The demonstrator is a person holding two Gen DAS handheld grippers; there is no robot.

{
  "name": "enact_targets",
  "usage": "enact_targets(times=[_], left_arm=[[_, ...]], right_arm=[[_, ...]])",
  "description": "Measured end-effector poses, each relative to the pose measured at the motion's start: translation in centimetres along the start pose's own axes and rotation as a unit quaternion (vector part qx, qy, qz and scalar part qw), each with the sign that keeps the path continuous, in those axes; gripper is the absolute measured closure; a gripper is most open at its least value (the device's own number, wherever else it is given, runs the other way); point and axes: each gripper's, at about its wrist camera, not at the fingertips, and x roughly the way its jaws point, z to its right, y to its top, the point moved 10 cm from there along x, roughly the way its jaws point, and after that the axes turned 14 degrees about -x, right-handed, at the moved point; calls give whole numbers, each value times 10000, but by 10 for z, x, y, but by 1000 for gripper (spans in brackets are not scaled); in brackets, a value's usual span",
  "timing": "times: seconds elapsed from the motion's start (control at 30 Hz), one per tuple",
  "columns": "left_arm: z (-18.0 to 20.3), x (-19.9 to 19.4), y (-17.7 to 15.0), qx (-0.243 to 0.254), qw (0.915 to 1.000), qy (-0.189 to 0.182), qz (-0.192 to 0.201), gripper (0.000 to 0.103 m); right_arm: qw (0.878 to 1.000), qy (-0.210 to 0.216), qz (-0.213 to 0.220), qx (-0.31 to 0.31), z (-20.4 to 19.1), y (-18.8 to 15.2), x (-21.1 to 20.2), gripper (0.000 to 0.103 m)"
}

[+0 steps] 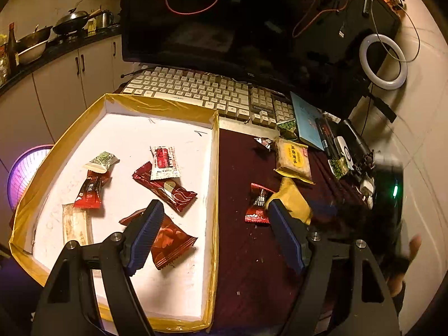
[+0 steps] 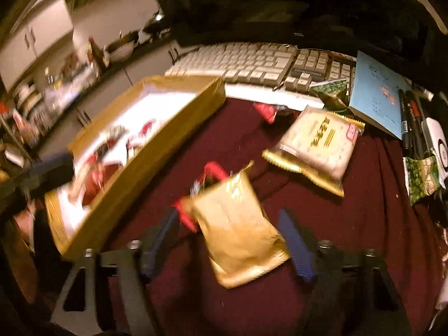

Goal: Organize snacks
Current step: 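Grasp red candy with left tool while right tool grasps gold pouch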

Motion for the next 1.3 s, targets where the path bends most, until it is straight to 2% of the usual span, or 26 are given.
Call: enact_targets(times=[0.03,0.13,0.3,0.4,0.5,0.57,0.63,0.7,0.87,0.93,1.0,1.03,1.1,1.2,1.3], left_arm=[[0,1,0,-24,10000,-10,-7,26],[5,6,-2,54,9999,-14,-99,26],[33,18,-4,401,9989,-140,-210,26],[51,44,-14,805,9946,-42,-656,27],[65,66,-16,1247,9890,176,-774,42],[69,80,-18,1465,9844,391,-890,48],[69,93,-23,1620,9798,539,-1046,62],[67,105,-28,1685,9757,678,-1221,71],[66,115,-42,1917,9660,916,-1473,74],[65,117,-43,1923,9655,937,-1488,80],[65,116,-43,2022,9644,954,-1412,81],[65,114,-43,2046,9647,936,-1367,81],[68,104,-37,1895,9720,773,-1156,81],[66,69,-22,1403,9859,239,-882,81],[50,25,-4,872,9947,-86,-529,81]], right_arm=[[10000,-56,-82,-6,0,-5,1,55],[9997,-145,6,173,7,-11,-7,58],[9921,11,677,1060,43,-10,-33,58],[9839,-56,909,1541,64,-6,-33,58],[9776,33,1066,1815,73,-6,-30,58],[9745,90,1097,1953,77,-9,-27,58],[9726,64,1131,2031,80,-12,-29,58],[9711,103,1145,2091,81,-13,-28,58],[9710,152,1143,2095,80,-11,-26,58],[9709,152,1154,2091,80,-12,-26,58],[9717,163,1159,2050,78,-12,-27,58],[9721,158,1173,2026,77,-11,-27,58],[9719,158,1231,2002,76,-11,-29,58],[9707,193,1344,1984,75,-10,-35,58],[9690,273,1455,1978,65,-6,-45,58]])
